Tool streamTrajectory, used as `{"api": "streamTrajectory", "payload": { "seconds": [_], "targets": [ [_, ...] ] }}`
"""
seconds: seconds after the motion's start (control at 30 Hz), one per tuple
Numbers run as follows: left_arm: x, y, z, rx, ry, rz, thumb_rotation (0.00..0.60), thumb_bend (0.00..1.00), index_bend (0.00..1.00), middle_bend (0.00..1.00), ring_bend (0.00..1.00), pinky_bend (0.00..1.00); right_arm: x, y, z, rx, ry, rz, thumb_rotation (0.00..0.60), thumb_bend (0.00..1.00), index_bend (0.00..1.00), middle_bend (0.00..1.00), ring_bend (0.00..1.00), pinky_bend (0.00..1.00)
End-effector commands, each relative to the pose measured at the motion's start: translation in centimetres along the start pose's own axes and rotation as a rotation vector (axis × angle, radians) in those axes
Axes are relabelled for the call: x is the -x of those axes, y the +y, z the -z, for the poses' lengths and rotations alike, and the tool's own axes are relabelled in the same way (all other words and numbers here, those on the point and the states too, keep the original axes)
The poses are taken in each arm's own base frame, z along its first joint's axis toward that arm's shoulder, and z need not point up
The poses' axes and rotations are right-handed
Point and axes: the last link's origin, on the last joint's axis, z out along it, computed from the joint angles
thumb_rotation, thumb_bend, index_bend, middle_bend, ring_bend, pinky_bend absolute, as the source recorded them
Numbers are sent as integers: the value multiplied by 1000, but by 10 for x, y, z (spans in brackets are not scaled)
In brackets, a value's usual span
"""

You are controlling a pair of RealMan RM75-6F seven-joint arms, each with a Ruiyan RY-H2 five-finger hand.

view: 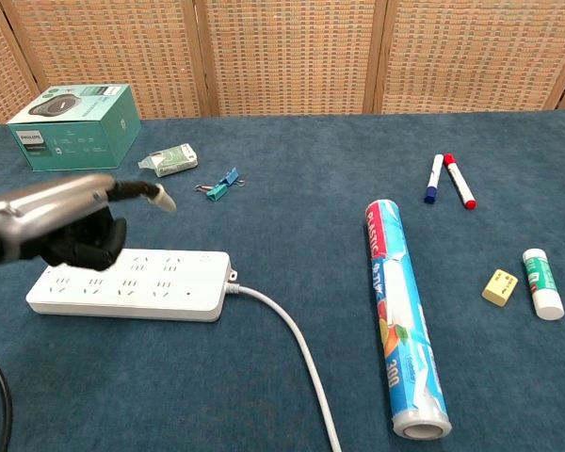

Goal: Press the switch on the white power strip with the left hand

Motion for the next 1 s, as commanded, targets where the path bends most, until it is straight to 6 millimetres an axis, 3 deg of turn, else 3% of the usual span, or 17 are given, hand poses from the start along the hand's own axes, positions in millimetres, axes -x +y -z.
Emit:
{"api": "streamTrajectory", "payload": {
  "seconds": [0.03, 0.07, 0.1, 0.13, 0.17, 0.2, 0.27, 0.33, 0.43, 0.47, 0.53, 0.57, 0.6, 0.7, 0.87, 1.0],
  "targets": [
    [-42, -33, 26, -44, 206, -61, 566, 166, 193, 1000, 1000, 1000, 0, -1, 0, -2, 1, 1, 600, 0, 0, 0, 0, 0],
    [-45, -38, 31, -48, 216, -62, 467, 26, 194, 1000, 1000, 1000, 0, -1, 1, -3, 1, 1, 600, 0, 0, 0, 0, 0],
    [-49, -45, 37, -50, 222, -54, 385, 0, 197, 1000, 1000, 1000, 0, -1, 1, -5, 0, 2, 600, 0, 0, 0, 0, 0],
    [-52, -50, 41, -52, 231, -48, 244, 0, 204, 1000, 1000, 1000, 1, -2, 1, -7, -1, 3, 600, 0, 0, 0, 0, 0],
    [-56, -58, 46, -55, 249, -48, 146, 0, 212, 1000, 1000, 1000, 1, -2, 1, -9, -1, 4, 600, 0, 0, 0, 0, 0],
    [-65, -75, 57, -79, 296, -77, 81, 0, 218, 1000, 1000, 1000, 1, -4, 2, -14, -2, 7, 600, 0, 0, 0, 0, 0],
    [-69, -87, 67, -77, 329, -82, 19, 0, 220, 1000, 1000, 1000, 2, -5, 2, -18, -2, 11, 600, 0, 0, 0, 0, 0],
    [-75, -100, 77, -85, 378, -82, 1, 0, 220, 1000, 1000, 1000, 3, -6, 3, -20, -1, 15, 600, 0, 0, 0, 0, 0],
    [-86, -118, 94, -76, 516, -61, 0, 0, 207, 988, 989, 993, 4, -8, 3, -22, -4, 26, 600, 0, 0, 0, 0, 0],
    [-85, -122, 97, -60, 539, -52, 0, 0, 150, 906, 903, 890, 5, -9, 3, -22, -4, 27, 600, 0, 0, 0, 0, 0],
    [-75, -133, 107, -56, 476, -37, 28, 0, 43, 488, 480, 443, 6, -10, 3, -23, -4, 30, 600, 0, 0, 0, 0, 0],
    [-75, -137, 109, -64, 460, -42, 85, 0, 1, 216, 209, 170, 6, -10, 3, -23, -4, 32, 600, 0, 0, 0, 0, 0],
    [-74, -140, 112, -72, 442, -42, 163, 0, 0, 36, 32, 18, 7, -11, 3, -25, -6, 34, 600, 0, 0, 0, 0, 0],
    [-73, -144, 117, -74, 413, -34, 315, 0, 0, 0, 0, 0, 8, -12, 4, -29, -10, 39, 600, 0, 0, 0, 0, 0],
    [-75, -149, 121, -99, 383, -90, 445, 0, 0, 0, 0, 0, 11, -14, 4, -33, -14, 49, 600, 0, 0, 0, 0, 0],
    [-77, -150, 123, -113, 379, -110, 510, 0, 0, 0, 0, 0, 11, -14, 4, -30, -13, 51, 600, 0, 0, 0, 0, 0]
  ]
}}
